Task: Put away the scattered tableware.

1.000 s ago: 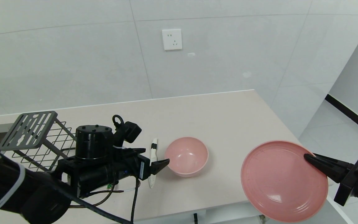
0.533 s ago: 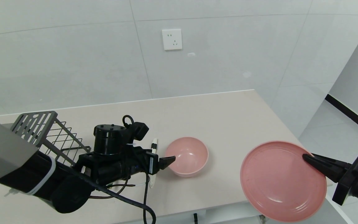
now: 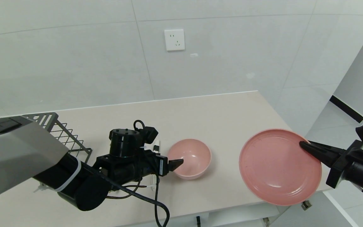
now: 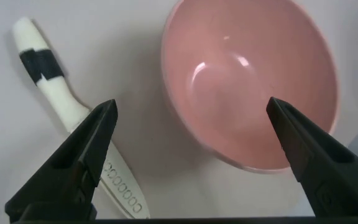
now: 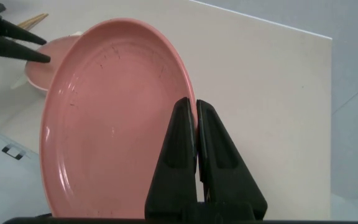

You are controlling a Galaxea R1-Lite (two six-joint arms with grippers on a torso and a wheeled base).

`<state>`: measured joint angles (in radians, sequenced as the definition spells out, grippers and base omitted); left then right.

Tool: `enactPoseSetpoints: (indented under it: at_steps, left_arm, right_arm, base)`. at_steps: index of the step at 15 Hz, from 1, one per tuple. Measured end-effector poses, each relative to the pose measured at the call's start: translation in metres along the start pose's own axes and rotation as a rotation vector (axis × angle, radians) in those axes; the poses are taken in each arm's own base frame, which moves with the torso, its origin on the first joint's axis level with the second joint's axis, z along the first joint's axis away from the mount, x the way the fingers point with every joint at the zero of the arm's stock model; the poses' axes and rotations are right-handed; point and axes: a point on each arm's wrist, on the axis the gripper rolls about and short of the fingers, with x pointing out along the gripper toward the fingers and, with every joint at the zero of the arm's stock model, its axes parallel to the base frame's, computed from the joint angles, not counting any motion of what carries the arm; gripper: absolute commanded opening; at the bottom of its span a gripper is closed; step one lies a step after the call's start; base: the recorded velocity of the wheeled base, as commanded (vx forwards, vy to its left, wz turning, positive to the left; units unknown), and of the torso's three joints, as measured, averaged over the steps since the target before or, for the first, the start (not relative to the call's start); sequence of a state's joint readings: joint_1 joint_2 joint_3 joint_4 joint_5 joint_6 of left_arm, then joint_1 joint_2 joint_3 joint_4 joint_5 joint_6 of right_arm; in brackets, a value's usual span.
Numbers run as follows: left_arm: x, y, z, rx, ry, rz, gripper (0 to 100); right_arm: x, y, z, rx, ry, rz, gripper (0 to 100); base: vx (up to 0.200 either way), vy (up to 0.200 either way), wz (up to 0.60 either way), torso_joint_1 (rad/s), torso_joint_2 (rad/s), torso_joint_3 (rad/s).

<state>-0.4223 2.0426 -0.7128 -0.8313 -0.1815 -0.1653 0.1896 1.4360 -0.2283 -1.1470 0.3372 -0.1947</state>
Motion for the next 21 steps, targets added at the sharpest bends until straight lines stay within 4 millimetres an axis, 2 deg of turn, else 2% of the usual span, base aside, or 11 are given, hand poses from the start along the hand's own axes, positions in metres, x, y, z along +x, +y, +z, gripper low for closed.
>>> enactPoseSetpoints:
  at_steps: [6, 11, 12, 17, 21]
  left_arm:
    - [0.016, -0.007, -0.015, 0.010, 0.040, -0.021, 100]
    - [0.028, -0.007, -0.013, -0.030, -0.010, -0.034, 100]
    - [0.030, -0.007, -0.013, -0.030, -0.020, -0.036, 0]
    - [0.030, -0.005, -0.022, -0.032, 0.007, -0.031, 0]
    - [0.022, -0.008, -0.014, -0.012, -0.078, -0.045, 0]
  right_arm:
    - [0.006, -0.003, 0.003, -0.005, -0.016, -0.002, 0]
    - [0.007, -0.003, 0.002, -0.005, -0.015, 0.005, 0]
    - [0.007, -0.003, 0.002, -0.005, -0.015, 0.004, 0]
    - [0.006, -0.002, 0.001, -0.004, -0.013, 0.005, 0]
    - [0.006, -0.002, 0.000, -0.002, -0.009, 0.006, 0]
  base:
    - [0.000, 0.000, 0.00, 0.000, 0.00, 0.000]
    - [0.000, 0.000, 0.00, 0.000, 0.00, 0.000]
    - [0.000, 0.000, 0.00, 0.000, 0.00, 0.000]
    - [0.000, 0.000, 0.00, 0.000, 0.00, 0.000]
    - [0.000, 0.000, 0.00, 0.000, 0.00, 0.000]
